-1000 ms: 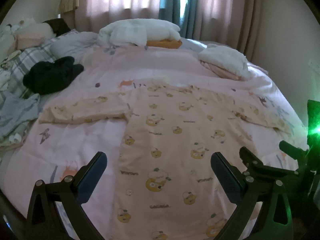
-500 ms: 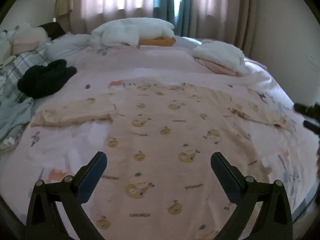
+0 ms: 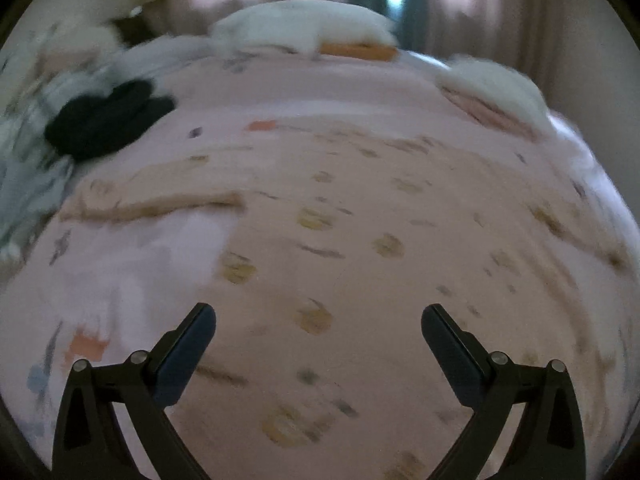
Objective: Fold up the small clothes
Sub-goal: 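Grasp the sleepsuit hem edges with both grippers, one at each side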
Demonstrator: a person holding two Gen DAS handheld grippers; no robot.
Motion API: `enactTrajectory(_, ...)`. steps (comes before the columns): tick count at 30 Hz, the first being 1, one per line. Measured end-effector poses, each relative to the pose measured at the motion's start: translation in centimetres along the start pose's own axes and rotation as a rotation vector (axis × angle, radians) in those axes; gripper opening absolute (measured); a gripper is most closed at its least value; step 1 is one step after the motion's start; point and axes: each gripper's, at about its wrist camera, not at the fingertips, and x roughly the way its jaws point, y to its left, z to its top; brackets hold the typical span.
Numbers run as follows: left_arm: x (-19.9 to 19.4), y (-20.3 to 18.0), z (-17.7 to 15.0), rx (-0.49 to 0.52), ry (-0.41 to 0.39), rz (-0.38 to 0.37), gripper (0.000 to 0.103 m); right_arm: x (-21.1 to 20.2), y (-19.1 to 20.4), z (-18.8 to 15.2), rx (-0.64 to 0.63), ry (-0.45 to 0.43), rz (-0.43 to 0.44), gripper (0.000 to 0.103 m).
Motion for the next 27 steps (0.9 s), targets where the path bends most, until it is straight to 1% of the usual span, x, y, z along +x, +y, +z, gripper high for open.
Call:
enactTrajectory(3, 2.5, 3.6, 0.4, -0.119, 0.096, -0.007, 0.103, 0.9, -1.7, 0.6, 0.096, -0.010, 0.061, 0.093)
enactTrajectory(4, 3.8, 5.1, 0.2, -0.175, 0.166, -0.039, 0.101, 0.9, -1.7, 0.7, 0.112, -0.029, 0.091, 0.092)
enactTrajectory(5, 4.3, 5.5, 0.1, -0.198, 0.195, -0.059, 0.099, 0.8, -1.7, 0.8, 0.126, -0.047, 0.123, 0.090)
enactTrajectory(6, 4.3, 6.0, 0.0, -0.216, 0.195, -0.082, 0.099, 0.9, -1.8, 0.8, 0.133, -0.056, 0.149, 0.083)
enactTrajectory(7, 3.9, 6.0, 0.0, -0.207, 0.185, -0.099, 0.098, 1.0, -1.6, 0.8, 0.142, -0.057, 0.181, 0.073)
enactTrajectory(8, 3.9, 5.8, 0.0, -0.192, 0.199, -0.105, 0.097, 1.4, -1.5, 0.8, 0.151, -0.050, 0.199, 0.068)
enactTrajectory(9, 3.9, 5.5, 0.0, -0.173, 0.215, -0.102, 0.097, 1.9, -1.3, 0.8, 0.158, -0.043, 0.194, 0.059)
enactTrajectory(10, 4.1, 5.2, -0.1, -0.141, 0.242, -0.082, 0.096, 2.3, -1.0, 0.7, 0.156, -0.048, 0.171, 0.055)
enactTrajectory(11, 4.1, 4.9, -0.2, -0.125, 0.247, -0.071, 0.095, 2.4, -0.5, 0.6, 0.139, -0.067, 0.142, 0.054)
enactTrajectory(12, 3.9, 4.8, -0.2, -0.118, 0.244, -0.065, 0.095, 2.6, -0.4, 0.5, 0.129, -0.081, 0.131, 0.053)
enactTrajectory(14, 3.9, 5.1, -0.3, -0.133, 0.238, -0.071, 0.093, 2.9, 0.1, 0.5, 0.118, -0.104, 0.100, 0.049)
enactTrajectory(15, 3.9, 5.3, -0.4, -0.138, 0.235, -0.070, 0.088, 3.0, 0.2, 0.6, 0.113, -0.110, 0.078, 0.043)
enactTrajectory(16, 3.8, 5.6, -0.5, -0.150, 0.233, -0.067, 0.085, 3.2, 0.3, 0.7, 0.110, -0.113, 0.048, 0.038)
enactTrajectory(17, 3.7, 5.9, -0.4, -0.160, 0.233, -0.067, 0.079, 3.4, 0.4, 0.9, 0.105, -0.114, 0.020, 0.035)
enactTrajectory(18, 3.6, 6.3, -0.4, -0.174, 0.232, -0.066, 0.075, 3.4, 0.6, 0.9, 0.096, -0.120, -0.010, 0.030)
enactTrajectory(20, 3.5, 6.8, -0.3, -0.188, 0.233, -0.065, 0.062, 3.4, 0.7, 0.9, 0.088, -0.131, -0.038, 0.023)
enactTrajectory(21, 3.5, 7.0, -0.3, -0.193, 0.235, -0.073, 0.056, 3.5, 0.6, 0.9, 0.087, -0.139, -0.047, 0.014)
enactTrajectory(22, 3.1, 7.1, -0.5, -0.186, 0.239, -0.082, 0.051, 3.5, 0.6, 0.9, 0.080, -0.154, -0.065, 0.010)
enactTrajectory(24, 2.8, 6.9, -0.5, -0.155, 0.259, -0.093, 0.032, 3.5, 0.6, 0.8, 0.078, -0.169, -0.070, 0.009)
enactTrajectory(26, 2.9, 7.0, -0.3, -0.172, 0.272, -0.127, 0.026, 3.4, 1.2, 0.9, 0.053, -0.168, -0.102, 0.008)
enactTrajectory(27, 3.0, 7.2, -0.3, -0.187, 0.276, -0.143, 0.024, 3.1, 1.6, 0.8, 0.038, -0.169, -0.111, 0.008)
